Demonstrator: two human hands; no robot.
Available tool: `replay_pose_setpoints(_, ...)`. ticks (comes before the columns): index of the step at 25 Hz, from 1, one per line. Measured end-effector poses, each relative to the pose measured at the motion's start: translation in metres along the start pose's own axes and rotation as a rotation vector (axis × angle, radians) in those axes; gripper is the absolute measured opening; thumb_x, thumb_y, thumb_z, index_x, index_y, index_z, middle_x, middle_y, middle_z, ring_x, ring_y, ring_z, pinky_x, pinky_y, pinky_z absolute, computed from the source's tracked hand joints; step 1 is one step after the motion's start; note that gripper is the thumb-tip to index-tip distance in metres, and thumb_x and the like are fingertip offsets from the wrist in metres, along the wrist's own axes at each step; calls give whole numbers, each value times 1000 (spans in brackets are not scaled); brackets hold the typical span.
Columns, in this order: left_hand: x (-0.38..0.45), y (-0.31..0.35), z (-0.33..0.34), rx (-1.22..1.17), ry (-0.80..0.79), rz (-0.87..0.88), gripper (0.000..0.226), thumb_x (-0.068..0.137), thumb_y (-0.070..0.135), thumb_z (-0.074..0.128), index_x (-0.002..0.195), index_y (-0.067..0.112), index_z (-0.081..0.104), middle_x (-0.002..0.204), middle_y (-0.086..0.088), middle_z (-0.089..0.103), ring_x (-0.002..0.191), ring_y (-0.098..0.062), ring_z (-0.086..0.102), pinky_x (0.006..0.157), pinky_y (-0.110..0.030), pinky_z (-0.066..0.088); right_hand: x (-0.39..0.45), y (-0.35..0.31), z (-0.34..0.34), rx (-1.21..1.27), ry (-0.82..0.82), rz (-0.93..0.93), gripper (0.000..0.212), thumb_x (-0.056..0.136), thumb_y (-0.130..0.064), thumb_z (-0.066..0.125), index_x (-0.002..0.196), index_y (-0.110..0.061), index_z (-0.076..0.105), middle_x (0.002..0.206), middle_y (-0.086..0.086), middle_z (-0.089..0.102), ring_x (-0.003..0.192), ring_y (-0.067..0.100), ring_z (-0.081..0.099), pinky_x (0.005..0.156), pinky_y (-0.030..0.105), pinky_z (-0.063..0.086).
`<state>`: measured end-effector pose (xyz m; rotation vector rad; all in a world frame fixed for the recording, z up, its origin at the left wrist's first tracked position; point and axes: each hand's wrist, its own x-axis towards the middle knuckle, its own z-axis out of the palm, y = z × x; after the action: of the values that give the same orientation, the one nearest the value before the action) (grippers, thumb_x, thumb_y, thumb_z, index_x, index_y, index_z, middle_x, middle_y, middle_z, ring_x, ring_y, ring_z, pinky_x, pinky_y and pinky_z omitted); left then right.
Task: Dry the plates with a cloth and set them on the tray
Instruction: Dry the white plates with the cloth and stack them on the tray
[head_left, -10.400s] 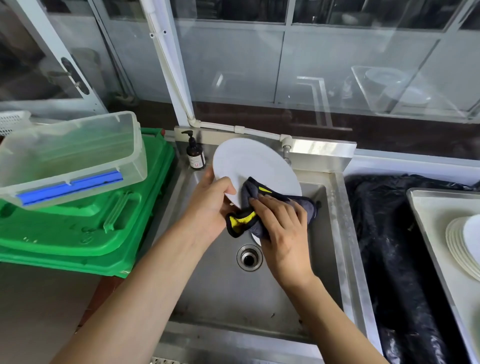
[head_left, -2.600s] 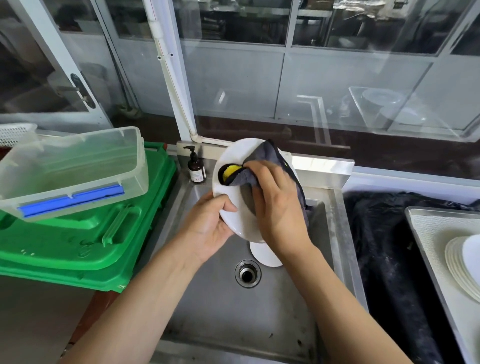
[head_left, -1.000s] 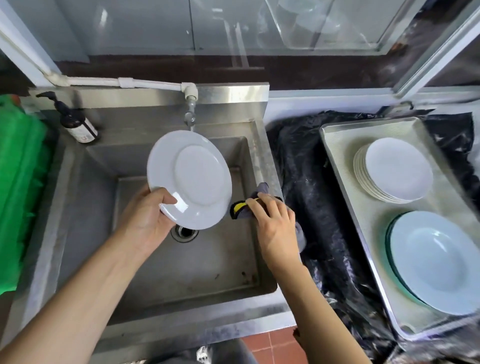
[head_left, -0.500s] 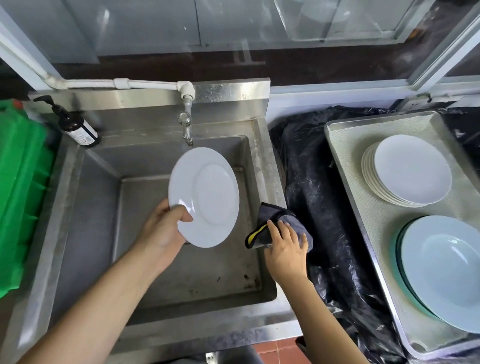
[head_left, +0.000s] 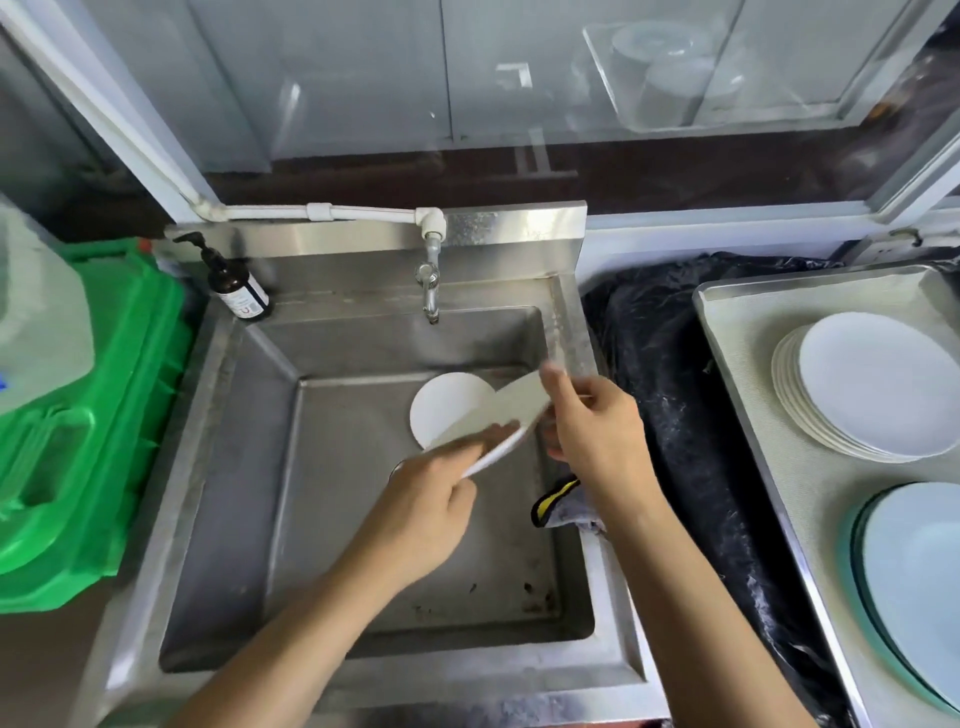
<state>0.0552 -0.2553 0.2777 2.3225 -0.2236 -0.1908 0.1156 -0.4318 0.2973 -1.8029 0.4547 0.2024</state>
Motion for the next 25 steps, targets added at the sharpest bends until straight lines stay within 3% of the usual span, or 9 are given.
replay_pose_setpoints(2, -7, -4, -3, 145, -21, 95, 72, 92, -2, 44, 146, 46, 45, 148, 22, 49, 136, 4, 43, 113, -11, 28, -2, 6, 0, -120, 8, 23, 28, 91, -25, 61, 73, -5, 69, 65, 10, 68, 69, 31, 69, 76, 56, 61)
replay_pose_setpoints(4, -15, -11, -6, 231, -25, 152, 69, 93, -6, 46, 146, 39, 49, 152, 11, 48, 138, -9, 44, 115, -16, 27, -8, 15, 5, -71, 14, 84, 24, 89, -7, 57, 69, -2, 70, 67, 17, 71, 70, 35, 73, 73, 55, 63)
replay_pose_setpoints(8, -32, -20, -20, 224, 91, 136, 59, 82, -7, 62, 126, 32, 69, 132, 15, 61, 120, -13, 55, 103, -30, 47, -22, 24, 21, 73, 77, 127, 27, 90, 0, 58, 68, -8, 71, 67, 12, 69, 69, 29, 69, 68, 50, 65)
replay_pose_setpoints(11, -38, -28, -37, 266, 155, 152, 57, 73, -5, 69, 120, 26, 72, 128, 10, 63, 119, -14, 52, 107, -32, 42, -32, 26, 26, 105, 122, 101, 34, 89, -2, 58, 61, -19, 69, 55, -3, 65, 61, 20, 64, 70, 58, 62)
replay_pose_setpoints(13, -43, -35, -51, 279, 152, 139, 63, 72, -6, 65, 127, 25, 67, 137, 5, 56, 128, -17, 43, 111, -39, 38, -39, 26, 26, 117, 155, 66, 29, 89, -3, 57, 65, -14, 70, 57, 0, 63, 61, 19, 61, 71, 64, 58)
replay_pose_setpoints(16, -48, -41, -68, 63, 240, -48, 66, 81, -11, 55, 138, 23, 57, 147, 1, 44, 138, -19, 36, 114, -35, 33, -51, 29, 25, 131, 192, 10, 24, 88, -3, 56, 71, -10, 72, 60, 2, 60, 60, 16, 55, 71, 64, 58)
replay_pose_setpoints(20, -42, -32, -83, -295, 279, -247, 56, 93, 2, 52, 145, 22, 46, 137, 3, 55, 112, -14, 61, 95, -28, 44, -75, 30, 22, 172, 214, 6, 38, 90, -3, 56, 71, -28, 78, 56, 0, 59, 52, 21, 54, 58, 47, 55)
replay_pose_setpoints(23, -43, -25, -84, -349, 272, -243, 53, 93, 6, 52, 142, 25, 49, 133, 8, 59, 92, 3, 65, 77, -17, 47, -86, 32, 16, 230, 220, 21, 34, 93, -3, 56, 79, -24, 79, 69, 10, 70, 61, 48, 65, 61, 64, 59)
replay_pose_setpoints(25, -44, -21, -83, -376, 283, -240, 51, 92, 6, 53, 139, 28, 51, 127, 10, 61, 82, 12, 64, 67, -8, 46, -89, 36, 9, 243, 219, 8, 26, 95, -6, 56, 98, -21, 77, 83, 11, 75, 72, 53, 68, 59, 63, 59)
